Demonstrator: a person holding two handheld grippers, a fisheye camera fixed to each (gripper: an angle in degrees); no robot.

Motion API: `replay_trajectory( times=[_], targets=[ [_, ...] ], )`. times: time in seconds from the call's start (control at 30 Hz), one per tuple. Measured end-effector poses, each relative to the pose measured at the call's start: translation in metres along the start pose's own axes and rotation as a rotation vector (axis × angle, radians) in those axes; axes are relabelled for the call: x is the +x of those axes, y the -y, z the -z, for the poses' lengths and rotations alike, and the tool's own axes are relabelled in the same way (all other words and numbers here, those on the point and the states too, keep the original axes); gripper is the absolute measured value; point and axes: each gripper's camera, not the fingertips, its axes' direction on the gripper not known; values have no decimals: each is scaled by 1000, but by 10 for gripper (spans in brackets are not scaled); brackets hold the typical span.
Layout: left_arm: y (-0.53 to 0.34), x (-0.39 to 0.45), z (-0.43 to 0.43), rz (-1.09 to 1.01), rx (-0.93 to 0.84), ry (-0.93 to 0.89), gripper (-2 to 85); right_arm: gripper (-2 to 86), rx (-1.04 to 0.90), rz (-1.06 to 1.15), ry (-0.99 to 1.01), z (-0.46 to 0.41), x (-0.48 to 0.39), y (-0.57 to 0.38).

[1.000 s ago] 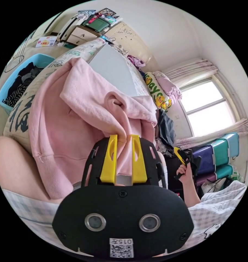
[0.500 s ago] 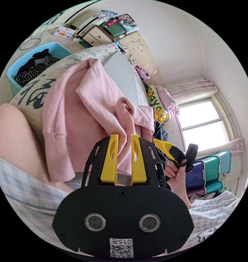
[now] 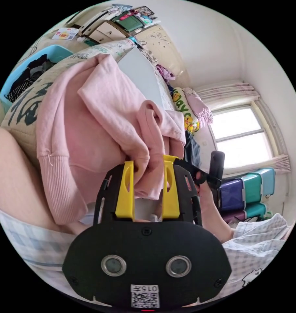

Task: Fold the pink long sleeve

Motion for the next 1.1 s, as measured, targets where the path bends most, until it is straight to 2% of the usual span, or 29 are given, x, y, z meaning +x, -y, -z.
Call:
replay_trajectory(
  times=[0.07,0.13,0.23,0.37,0.43,0.5,0.67,0.73,0.77,0.87,1.1],
  targets=[
    [6,-3,-3,9,-14,46,90,4,70,-60,9,28,10,-10],
    [12,-18,-4,50,-18,14,70,1,219,-148,31,77,29,-29],
    [14,-28,-4,45,-27,-15,57,8,302,-169,-10,126,35,-44],
    [16,-33,-6,28,-27,-17,36,64,228,-48,-49,124,1,-30],
    [16,-41,-4,46,-11,-44,26,130,127,23,-65,90,-28,-8],
    [13,-45,-2,47,1,-54,17,154,52,43,-86,59,-45,10],
    [6,-54,6,32,16,-46,4,155,-94,129,-276,-11,-78,34],
    [7,-64,8,46,14,-48,1,94,-81,176,-413,-12,-85,30],
    [7,-67,8,50,12,-59,1,80,-83,178,-407,-8,-84,29],
    [10,-77,13,51,16,-84,0,54,-12,64,-175,42,-58,19],
    [16,-98,44,60,97,-308,0,49,304,-226,143,190,19,-66]
  ],
)
